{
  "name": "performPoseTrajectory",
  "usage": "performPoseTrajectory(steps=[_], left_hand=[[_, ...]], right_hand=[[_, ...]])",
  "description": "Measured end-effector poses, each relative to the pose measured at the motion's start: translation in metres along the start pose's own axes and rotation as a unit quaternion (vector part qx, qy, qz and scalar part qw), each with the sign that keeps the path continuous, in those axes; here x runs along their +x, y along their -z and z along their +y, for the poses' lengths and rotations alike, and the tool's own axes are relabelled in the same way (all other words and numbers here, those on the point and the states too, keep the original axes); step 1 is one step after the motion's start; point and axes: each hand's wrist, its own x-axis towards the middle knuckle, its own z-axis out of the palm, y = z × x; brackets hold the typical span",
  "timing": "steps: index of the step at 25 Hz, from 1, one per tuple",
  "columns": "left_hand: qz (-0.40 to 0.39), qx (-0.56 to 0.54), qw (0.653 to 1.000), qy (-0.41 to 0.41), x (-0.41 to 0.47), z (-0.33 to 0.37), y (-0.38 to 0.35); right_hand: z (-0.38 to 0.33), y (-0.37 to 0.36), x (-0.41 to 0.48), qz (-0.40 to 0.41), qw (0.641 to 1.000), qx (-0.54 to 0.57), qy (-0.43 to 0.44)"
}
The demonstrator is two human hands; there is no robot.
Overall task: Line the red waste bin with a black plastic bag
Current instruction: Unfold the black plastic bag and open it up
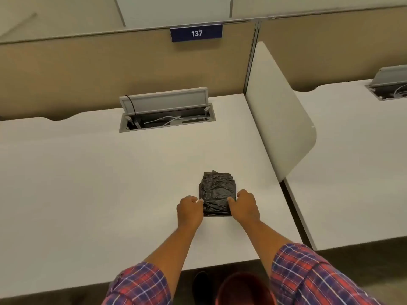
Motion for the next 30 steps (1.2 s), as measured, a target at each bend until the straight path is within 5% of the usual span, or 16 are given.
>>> performPoseTrajectory(steps=[4, 12, 21, 24, 27, 30], left_hand=[[-0.015, 0.049, 0.998, 0.043, 0.009, 0.000, -0.009], [-0.019, -0.098, 0.992, 0.072, -0.004, 0.009, -0.003], [-0.016, -0.369, 0.923, 0.105, -0.055, 0.017, 0.016], [-0.095, -0.426, 0.891, 0.126, -0.090, 0.021, 0.022], [-0.204, -0.510, 0.829, 0.109, -0.134, 0.022, 0.028], [-0.165, -0.468, 0.866, 0.053, -0.177, 0.020, 0.019]], right_hand=[[-0.004, -0.011, 0.002, 0.030, 0.999, 0.015, -0.036], [-0.010, 0.000, 0.003, 0.032, 0.965, 0.228, -0.129], [-0.014, 0.055, -0.057, -0.053, 0.830, 0.549, -0.083], [-0.001, 0.072, -0.084, -0.107, 0.798, 0.590, -0.067], [0.018, 0.087, -0.108, -0.143, 0.830, 0.538, -0.044], [0.041, 0.100, -0.132, -0.145, 0.900, 0.410, -0.015]])
